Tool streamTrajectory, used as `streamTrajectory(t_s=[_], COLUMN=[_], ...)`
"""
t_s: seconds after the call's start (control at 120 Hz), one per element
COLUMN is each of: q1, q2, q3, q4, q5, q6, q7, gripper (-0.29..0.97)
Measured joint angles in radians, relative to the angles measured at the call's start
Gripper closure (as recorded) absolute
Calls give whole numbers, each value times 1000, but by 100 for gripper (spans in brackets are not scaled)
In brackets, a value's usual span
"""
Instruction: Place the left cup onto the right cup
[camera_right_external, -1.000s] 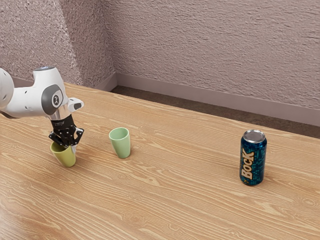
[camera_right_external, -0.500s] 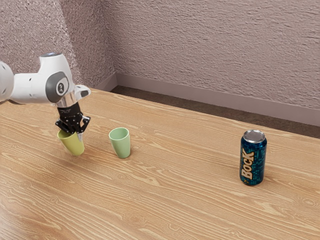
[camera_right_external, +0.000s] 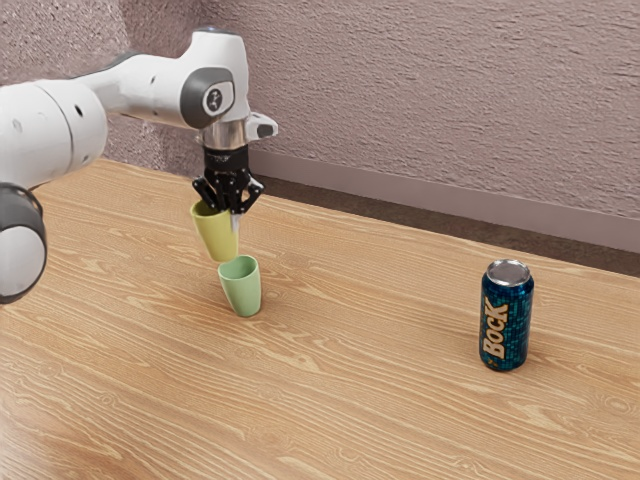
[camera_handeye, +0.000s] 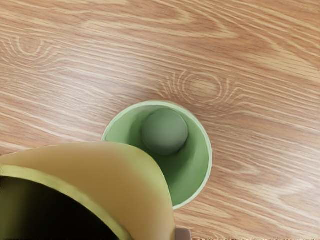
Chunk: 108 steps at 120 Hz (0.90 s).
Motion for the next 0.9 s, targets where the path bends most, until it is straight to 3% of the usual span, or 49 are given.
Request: streamTrajectory(t_s=[0.35,0.9], q1=[-7,-9], q2=[67,95], q3=[-8,-16], q4=[75,90], q5=[1,4], q6=[-94,-26], q7=[-39,-72], gripper=[78,78])
